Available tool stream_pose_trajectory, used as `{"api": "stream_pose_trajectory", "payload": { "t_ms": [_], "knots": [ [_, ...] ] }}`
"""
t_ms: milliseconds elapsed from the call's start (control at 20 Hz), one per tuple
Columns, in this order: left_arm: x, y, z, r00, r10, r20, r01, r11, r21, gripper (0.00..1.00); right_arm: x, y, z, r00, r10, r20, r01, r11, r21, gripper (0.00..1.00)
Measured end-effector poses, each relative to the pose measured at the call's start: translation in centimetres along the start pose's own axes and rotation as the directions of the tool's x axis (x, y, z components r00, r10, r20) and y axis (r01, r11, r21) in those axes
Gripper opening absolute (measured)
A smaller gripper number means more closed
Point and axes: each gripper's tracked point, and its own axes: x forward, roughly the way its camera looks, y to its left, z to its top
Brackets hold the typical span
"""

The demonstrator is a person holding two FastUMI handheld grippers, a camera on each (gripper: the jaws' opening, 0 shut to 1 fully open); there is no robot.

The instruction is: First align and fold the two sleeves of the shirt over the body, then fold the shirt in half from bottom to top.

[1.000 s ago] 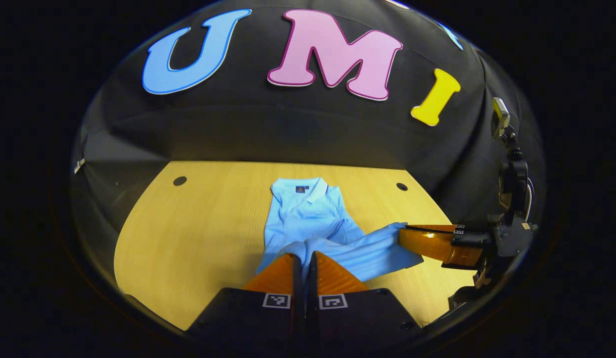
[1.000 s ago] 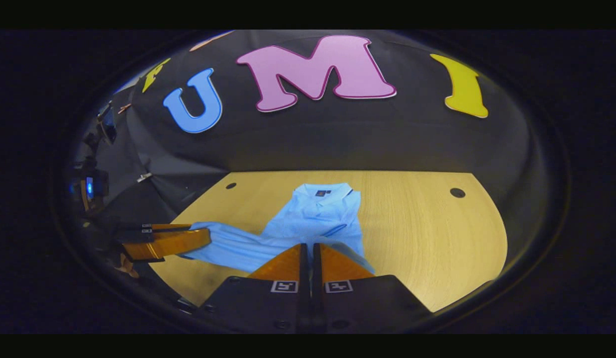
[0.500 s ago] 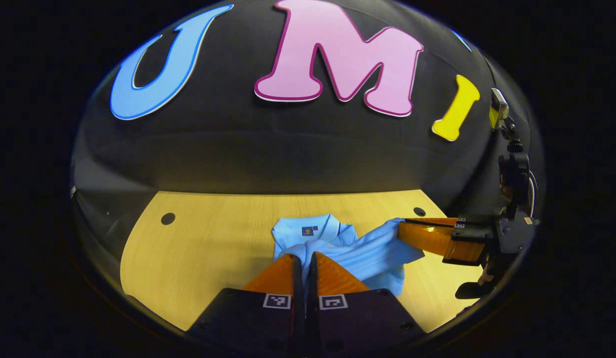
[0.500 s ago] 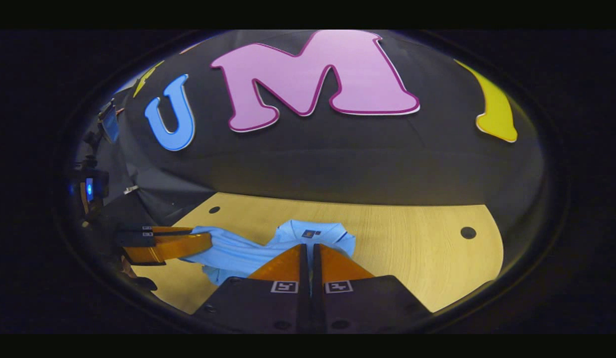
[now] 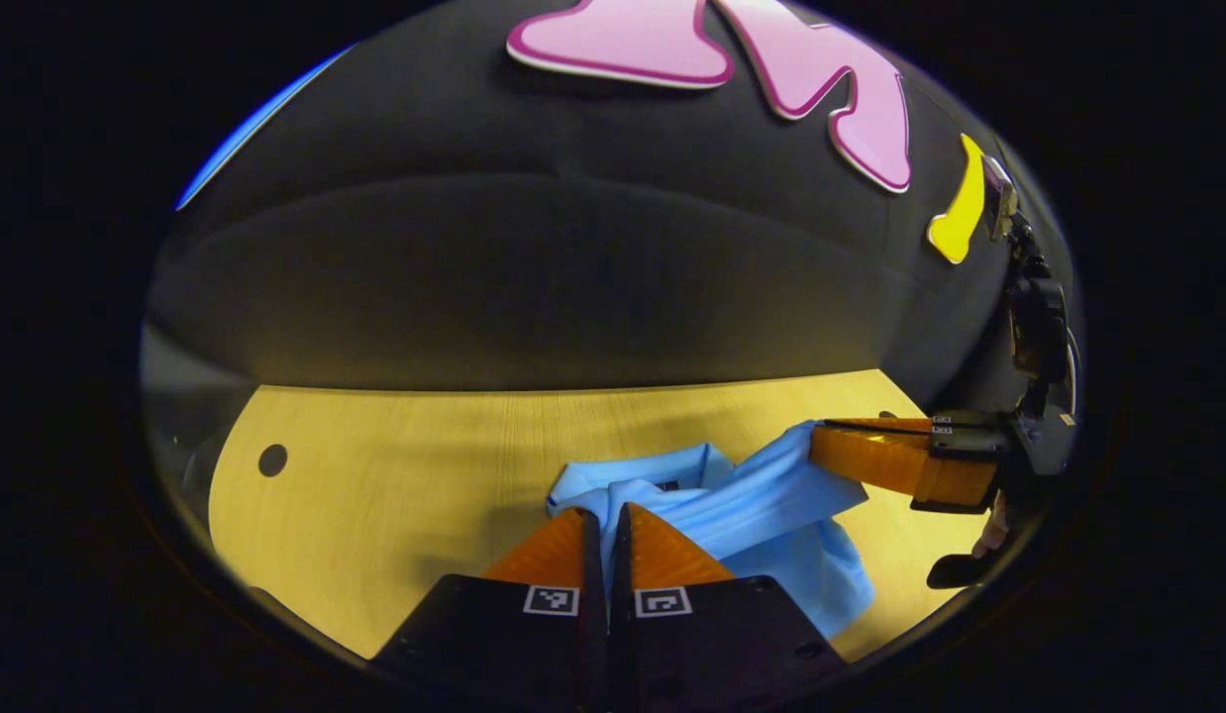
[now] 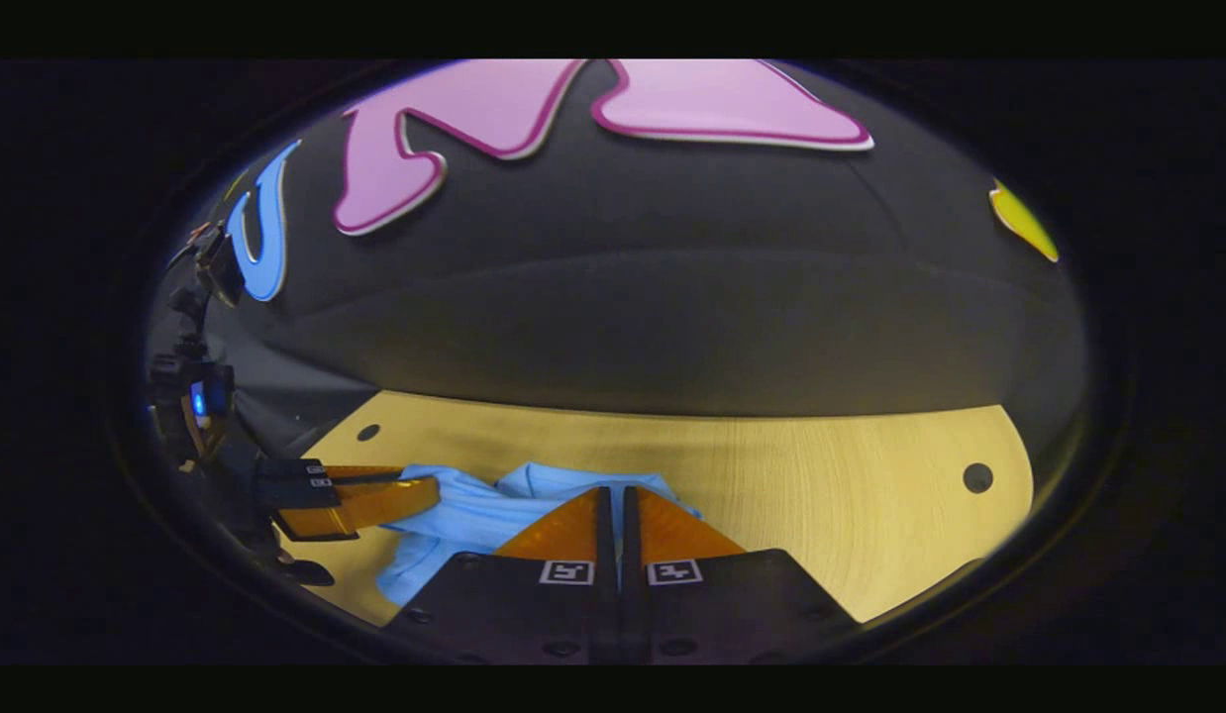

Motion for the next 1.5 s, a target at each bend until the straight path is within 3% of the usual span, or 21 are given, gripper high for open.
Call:
{"api": "stream_pose_trajectory", "payload": {
  "t_ms": [150, 200, 250, 400, 500, 650, 700, 800, 1000, 1300, 1500],
  "knots": [
    [2.9, 0.4, -0.2, 1.000, -0.010, 0.024, 0.010, 1.000, 0.028, 0.07, 2.1, -1.2, -1.6, 0.999, -0.040, -0.022, 0.040, 0.999, 0.005, 0.11],
    [3.5, 0.4, -0.4, 1.000, -0.006, 0.031, 0.005, 1.000, 0.028, 0.09, 2.6, -1.4, -1.7, 0.999, -0.047, -0.018, 0.047, 0.999, 0.010, 0.11],
    [3.9, 0.7, -0.6, 0.999, -0.001, 0.035, 0.000, 1.000, 0.030, 0.11, 3.0, -1.6, -1.7, 0.999, -0.052, -0.012, 0.052, 0.999, 0.016, 0.02],
    [5.2, 2.1, -1.9, 0.999, 0.041, 0.021, -0.042, 0.999, 0.034, 0.16, 3.5, -2.8, -1.4, 0.996, -0.092, 0.014, 0.092, 0.996, 0.008, 0.08],
    [4.7, 2.9, -2.4, 0.996, 0.088, -0.003, -0.088, 0.995, 0.047, 0.26, 3.0, -3.4, -1.4, 0.994, -0.104, 0.012, 0.104, 0.995, -0.003, 0.42],
    [1.7, 3.5, -0.5, 0.989, 0.131, 0.070, -0.133, 0.991, 0.024, 0.81, 0.9, -3.6, -1.0, 0.991, -0.126, 0.046, 0.127, 0.992, -0.023, 1.00],
    [0.9, 3.6, -0.1, 0.986, 0.136, 0.099, -0.137, 0.991, 0.002, 1.00, -0.1, -3.6, -0.8, 0.989, -0.135, 0.059, 0.137, 0.990, -0.029, 1.00],
    [-2.2, 3.5, 1.7, 0.974, 0.152, 0.171, -0.148, 0.988, -0.033, 0.99, -2.5, -3.5, -0.3, 0.984, -0.155, 0.090, 0.158, 0.987, -0.034, 0.98],
    [-9.2, 3.1, 4.6, 0.938, 0.184, 0.294, -0.197, 0.980, 0.016, 0.99, -8.7, -2.3, 1.5, 0.968, -0.184, 0.168, 0.190, 0.982, -0.017, 0.98],
    [-22.2, -1.3, 6.7, 0.905, 0.105, 0.413, -0.130, 0.991, 0.034, 0.99, -20.8, 2.3, 4.3, 0.944, -0.195, 0.266, 0.209, 0.978, -0.026, 0.98],
    [-31.1, -3.6, 5.9, 0.877, 0.070, 0.476, -0.102, 0.994, 0.042, 0.99, -28.7, 6.3, 3.8, 0.928, -0.190, 0.320, 0.196, 0.980, 0.013, 0.98]
  ]
}}
